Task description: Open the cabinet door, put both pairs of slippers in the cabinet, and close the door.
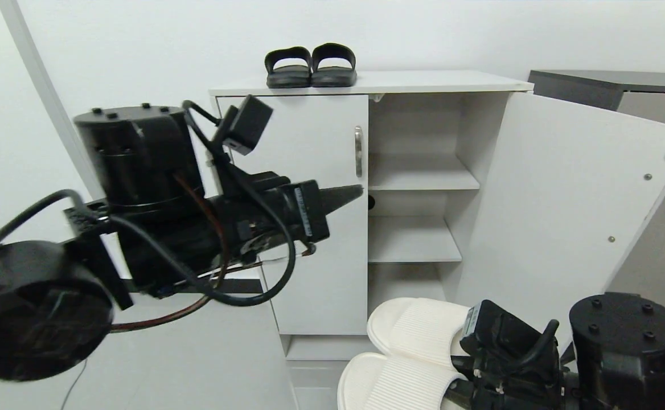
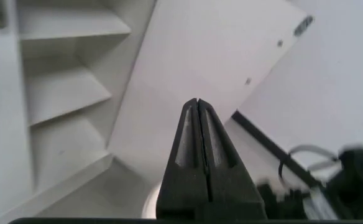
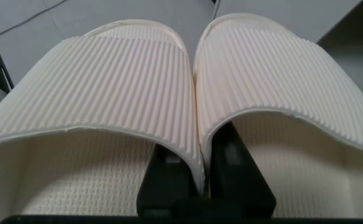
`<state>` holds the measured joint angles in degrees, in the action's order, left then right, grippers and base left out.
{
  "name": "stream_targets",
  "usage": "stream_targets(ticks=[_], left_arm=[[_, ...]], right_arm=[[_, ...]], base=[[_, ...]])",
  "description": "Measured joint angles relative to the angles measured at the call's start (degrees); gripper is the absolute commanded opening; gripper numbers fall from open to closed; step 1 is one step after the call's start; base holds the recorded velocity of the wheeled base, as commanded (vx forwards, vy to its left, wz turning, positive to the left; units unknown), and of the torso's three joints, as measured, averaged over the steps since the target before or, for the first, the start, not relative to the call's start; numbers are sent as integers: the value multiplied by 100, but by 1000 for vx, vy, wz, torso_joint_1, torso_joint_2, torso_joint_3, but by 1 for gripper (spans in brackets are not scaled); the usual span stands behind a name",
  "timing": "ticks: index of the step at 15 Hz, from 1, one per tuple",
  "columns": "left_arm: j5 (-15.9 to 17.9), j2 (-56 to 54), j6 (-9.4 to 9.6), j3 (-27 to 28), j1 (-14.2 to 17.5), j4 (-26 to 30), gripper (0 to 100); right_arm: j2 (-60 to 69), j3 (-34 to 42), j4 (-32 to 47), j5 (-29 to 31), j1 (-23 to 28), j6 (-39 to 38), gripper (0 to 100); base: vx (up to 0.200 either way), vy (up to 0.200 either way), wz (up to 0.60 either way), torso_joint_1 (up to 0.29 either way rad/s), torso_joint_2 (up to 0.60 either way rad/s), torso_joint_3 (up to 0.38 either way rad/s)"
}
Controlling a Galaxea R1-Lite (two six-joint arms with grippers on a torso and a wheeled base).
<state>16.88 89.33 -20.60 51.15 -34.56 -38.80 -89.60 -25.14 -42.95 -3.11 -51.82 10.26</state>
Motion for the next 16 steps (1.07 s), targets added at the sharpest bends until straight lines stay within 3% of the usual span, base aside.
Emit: stream_targets(ticks=[2,4,7,9,11,13,14,16], left_arm=[[-16,-863,99,-714,293,112,0],[-66,-1894,172,-1296,577,590,0],[-216,-3738,432,-1921,1204,2055,0],[-518,-4915,802,-2225,1715,3337,0],[-1153,-5969,1382,-2601,2164,4257,0],[-2126,-6817,1812,-3137,2402,4534,0],[-2533,-7233,1899,-3462,2489,4582,0],[-2887,-7856,1916,-4035,2658,4591,0]], right_arm=[[0,-7,-2,-1,11,0,0],[-1,-9,-2,-26,65,-6,0],[2,-7,-10,-30,124,-15,0],[5,-27,-11,-23,135,-17,0],[-1,-52,-2,-20,144,-22,0],[-15,-88,1,-11,133,-26,0],[-22,-90,-13,2,161,-28,0],[-30,-94,-5,-4,146,-26,0]], base=[[0,0,0,0,0,0],[0,0,0,0,0,0],[0,0,0,0,0,0],[0,0,0,0,0,0],[0,0,0,0,0,0],[0,0,0,0,0,0],[0,0,0,0,0,0],[0,0,0,0,0,0]])
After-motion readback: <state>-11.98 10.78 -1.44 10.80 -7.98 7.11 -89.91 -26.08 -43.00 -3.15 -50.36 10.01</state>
